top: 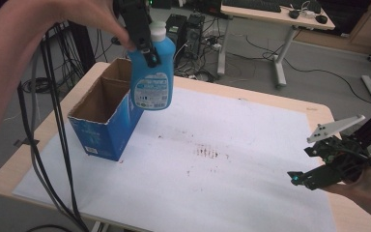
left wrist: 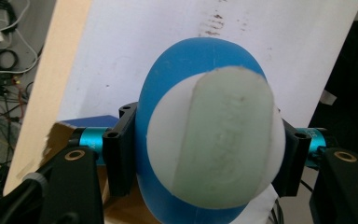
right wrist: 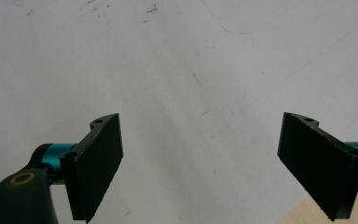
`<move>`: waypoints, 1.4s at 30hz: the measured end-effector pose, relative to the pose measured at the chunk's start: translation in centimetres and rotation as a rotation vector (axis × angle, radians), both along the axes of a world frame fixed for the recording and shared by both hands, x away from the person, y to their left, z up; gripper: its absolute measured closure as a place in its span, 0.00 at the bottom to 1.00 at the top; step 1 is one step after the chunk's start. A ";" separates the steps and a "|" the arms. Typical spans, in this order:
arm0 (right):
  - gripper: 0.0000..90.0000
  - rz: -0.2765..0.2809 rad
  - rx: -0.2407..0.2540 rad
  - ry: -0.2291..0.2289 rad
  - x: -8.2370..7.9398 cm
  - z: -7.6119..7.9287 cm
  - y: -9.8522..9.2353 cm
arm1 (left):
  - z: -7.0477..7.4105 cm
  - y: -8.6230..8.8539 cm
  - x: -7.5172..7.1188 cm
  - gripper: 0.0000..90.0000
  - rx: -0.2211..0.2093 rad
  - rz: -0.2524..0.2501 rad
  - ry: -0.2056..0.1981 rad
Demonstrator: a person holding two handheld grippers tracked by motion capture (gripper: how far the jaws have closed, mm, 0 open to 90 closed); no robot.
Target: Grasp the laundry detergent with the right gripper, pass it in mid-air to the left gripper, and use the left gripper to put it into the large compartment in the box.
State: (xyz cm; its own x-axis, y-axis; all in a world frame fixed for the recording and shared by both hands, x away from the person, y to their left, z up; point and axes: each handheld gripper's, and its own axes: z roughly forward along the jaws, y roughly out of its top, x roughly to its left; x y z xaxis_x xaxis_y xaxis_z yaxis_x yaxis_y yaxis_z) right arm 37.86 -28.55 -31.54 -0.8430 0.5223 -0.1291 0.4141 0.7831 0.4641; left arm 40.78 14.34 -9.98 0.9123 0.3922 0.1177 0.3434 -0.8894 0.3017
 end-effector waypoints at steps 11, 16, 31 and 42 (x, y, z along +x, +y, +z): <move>0.15 -0.040 0.004 0.007 0.4 -0.5 -0.7 | 1.8 5.2 -0.1 0.42 -0.013 0.121 -0.010; 0.15 -0.040 0.001 0.012 0.4 -0.9 -0.7 | 1.4 7.2 -0.3 0.42 0.008 0.176 -0.002; 0.15 -0.033 -0.011 0.008 0.4 -1.5 -0.2 | -3.1 11.1 0.0 0.42 0.035 0.276 0.043; 0.15 -0.039 -0.026 0.015 0.2 -2.2 -0.1 | -7.9 11.3 0.4 0.42 0.047 0.223 0.065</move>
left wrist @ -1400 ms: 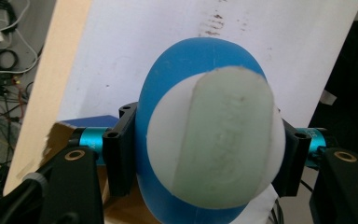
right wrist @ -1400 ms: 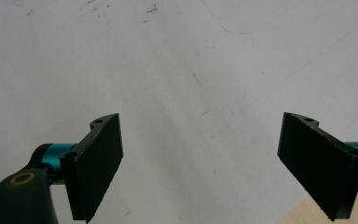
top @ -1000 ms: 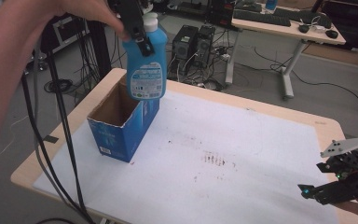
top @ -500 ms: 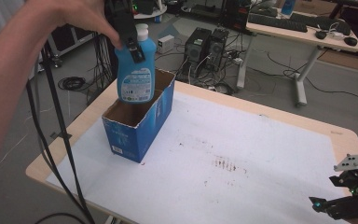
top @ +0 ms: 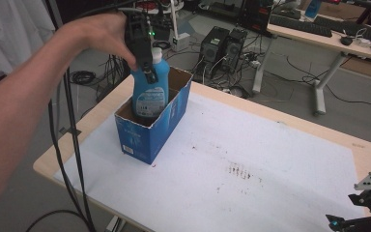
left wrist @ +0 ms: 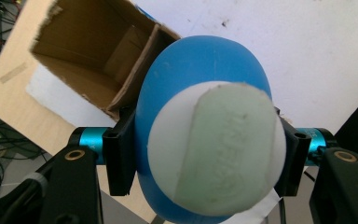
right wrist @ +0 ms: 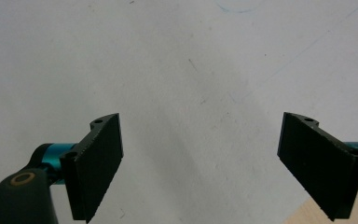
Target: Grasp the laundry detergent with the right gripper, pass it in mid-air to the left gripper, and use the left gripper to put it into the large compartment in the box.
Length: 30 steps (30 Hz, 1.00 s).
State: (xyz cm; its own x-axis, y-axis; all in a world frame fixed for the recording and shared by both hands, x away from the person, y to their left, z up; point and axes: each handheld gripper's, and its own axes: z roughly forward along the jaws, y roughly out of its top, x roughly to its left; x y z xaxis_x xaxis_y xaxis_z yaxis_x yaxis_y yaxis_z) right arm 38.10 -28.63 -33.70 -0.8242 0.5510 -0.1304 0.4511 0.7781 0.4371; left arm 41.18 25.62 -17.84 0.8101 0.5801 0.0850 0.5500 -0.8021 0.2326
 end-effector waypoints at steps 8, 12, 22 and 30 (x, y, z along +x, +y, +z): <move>0.15 -0.007 -0.007 0.005 0.0 -0.4 -0.2 | -4.2 -0.1 0.4 0.42 0.021 -0.043 0.033; 0.15 -0.009 -0.011 0.013 -0.1 -0.7 -0.1 | -5.9 -0.2 0.6 0.42 0.054 -0.072 0.046; 0.15 -0.015 -0.021 0.019 -0.2 -1.2 0.0 | -8.2 0.0 0.8 0.42 0.082 -0.148 0.043; 0.15 -0.013 -0.026 0.024 -0.3 -1.4 0.1 | -9.6 -0.5 1.2 0.42 0.117 -0.178 0.048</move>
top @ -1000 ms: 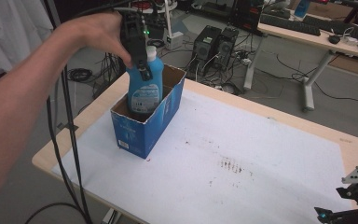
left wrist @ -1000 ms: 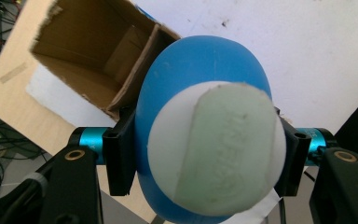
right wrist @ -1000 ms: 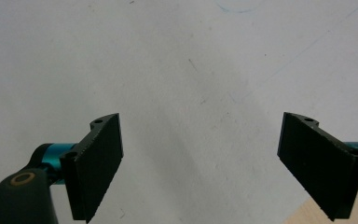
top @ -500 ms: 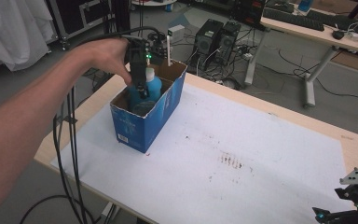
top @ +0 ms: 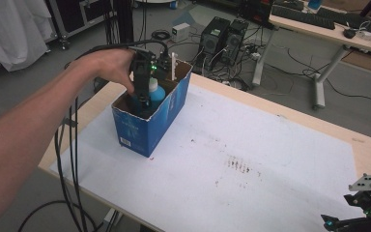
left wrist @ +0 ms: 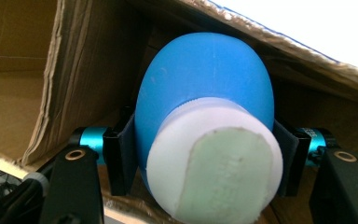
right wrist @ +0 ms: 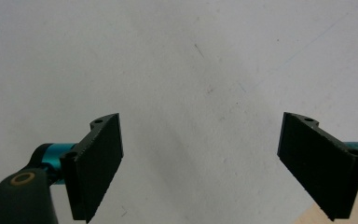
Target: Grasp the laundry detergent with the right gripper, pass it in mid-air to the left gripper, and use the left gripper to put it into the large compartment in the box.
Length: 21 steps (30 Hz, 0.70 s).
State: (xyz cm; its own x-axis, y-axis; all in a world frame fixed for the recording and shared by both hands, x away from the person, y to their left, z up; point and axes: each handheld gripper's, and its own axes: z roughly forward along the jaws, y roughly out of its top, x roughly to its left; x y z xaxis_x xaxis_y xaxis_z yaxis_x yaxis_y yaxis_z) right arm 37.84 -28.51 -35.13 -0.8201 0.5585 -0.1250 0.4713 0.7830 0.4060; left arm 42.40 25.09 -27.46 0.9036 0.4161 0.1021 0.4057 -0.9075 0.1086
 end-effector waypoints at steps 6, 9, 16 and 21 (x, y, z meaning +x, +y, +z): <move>0.15 -0.002 0.000 -0.001 0.0 -0.1 -0.2 | -0.2 0.0 0.1 0.42 -0.007 0.000 -0.005; 0.15 -0.004 0.001 -0.001 0.0 -0.2 -0.2 | -0.3 0.1 0.3 0.42 -0.011 0.000 -0.002; 0.15 -0.008 0.003 0.003 -0.1 -0.4 -0.2 | -0.3 0.0 0.4 0.42 -0.012 0.001 -0.003; 0.15 -0.006 0.004 0.000 -0.1 -0.3 -0.2 | -0.3 0.1 0.4 0.42 -0.015 0.004 -0.002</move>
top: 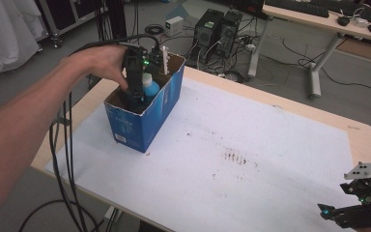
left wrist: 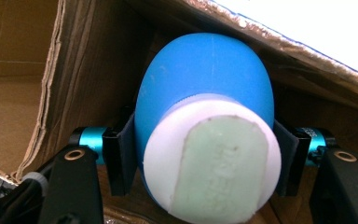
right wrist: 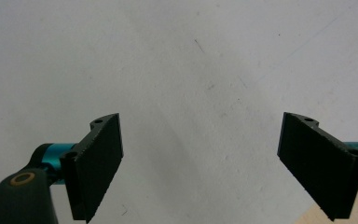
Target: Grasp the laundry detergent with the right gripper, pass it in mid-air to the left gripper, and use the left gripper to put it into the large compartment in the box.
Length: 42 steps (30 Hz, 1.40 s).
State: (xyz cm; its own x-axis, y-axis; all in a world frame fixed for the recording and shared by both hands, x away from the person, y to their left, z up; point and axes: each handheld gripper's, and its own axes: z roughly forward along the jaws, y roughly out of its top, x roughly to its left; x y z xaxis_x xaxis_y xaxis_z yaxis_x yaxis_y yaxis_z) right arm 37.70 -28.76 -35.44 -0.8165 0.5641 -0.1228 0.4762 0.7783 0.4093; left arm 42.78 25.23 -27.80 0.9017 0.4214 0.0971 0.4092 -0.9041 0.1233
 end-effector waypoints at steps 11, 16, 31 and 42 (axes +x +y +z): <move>0.15 0.001 -0.003 0.005 0.0 -0.1 0.1 | 0.0 0.1 0.1 0.40 -0.012 0.011 0.004; 0.15 0.004 -0.003 0.006 0.0 0.0 0.2 | 0.3 0.4 0.1 0.35 -0.027 0.031 -0.012; 0.15 0.004 -0.009 0.002 -0.2 0.0 0.3 | 1.4 1.0 0.4 0.27 -0.022 0.070 -0.036; 0.15 0.000 -0.009 -0.002 -0.4 0.1 0.1 | 2.8 1.0 0.3 0.24 -0.023 0.080 -0.058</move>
